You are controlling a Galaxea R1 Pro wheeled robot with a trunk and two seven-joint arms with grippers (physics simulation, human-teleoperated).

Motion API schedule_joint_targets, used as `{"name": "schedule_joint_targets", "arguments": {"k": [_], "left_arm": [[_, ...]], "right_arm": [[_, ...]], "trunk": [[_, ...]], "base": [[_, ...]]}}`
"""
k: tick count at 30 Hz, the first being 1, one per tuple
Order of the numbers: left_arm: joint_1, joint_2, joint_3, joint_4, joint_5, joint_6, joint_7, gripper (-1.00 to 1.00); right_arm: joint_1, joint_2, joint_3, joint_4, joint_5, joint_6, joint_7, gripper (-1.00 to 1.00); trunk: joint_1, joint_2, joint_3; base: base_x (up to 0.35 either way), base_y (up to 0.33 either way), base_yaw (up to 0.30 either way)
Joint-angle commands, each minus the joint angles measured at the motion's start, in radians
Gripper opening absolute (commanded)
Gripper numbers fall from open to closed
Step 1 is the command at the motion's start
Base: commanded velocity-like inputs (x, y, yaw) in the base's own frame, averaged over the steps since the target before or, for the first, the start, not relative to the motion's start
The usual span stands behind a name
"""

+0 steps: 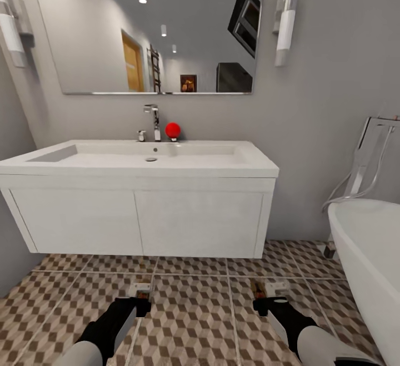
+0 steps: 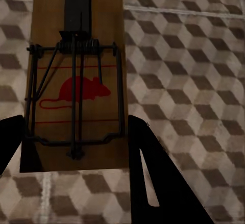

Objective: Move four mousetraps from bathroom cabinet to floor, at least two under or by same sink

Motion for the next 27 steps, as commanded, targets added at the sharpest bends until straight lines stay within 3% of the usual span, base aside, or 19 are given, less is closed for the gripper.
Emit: {"name": "schedule_joint_targets", "arguments": {"k": [1, 19, 27], "left_arm": [[0.000, 0.001, -0.003, -0.003, 0.001, 0.014, 0.006, -1.00], [-0.006, 0.002, -0.003, -0.016, 0.007, 0.042, 0.011, -1.00], [-0.085, -0.015, -0.003, -0.002, 0.013, 0.049, 0.017, -1.00]], "right_arm": [[0.000, 0.001, -0.005, -0.002, 0.008, 0.011, -0.002, -1.00], [-0.002, -0.001, -0.006, -0.011, 0.009, -0.021, -0.003, -1.00], [-0.079, 0.016, -0.008, -0.016, 0.003, -0.028, -0.003, -1.00]], "trunk": [[0.000, -0.001, -0.005], [0.008, -0.005, -0.075], [0.012, -0.007, -0.106]], "base": [[0.000, 0.000, 0.000], [0.000, 0.000, 0.000], [0.000, 0.000, 0.000]]}}
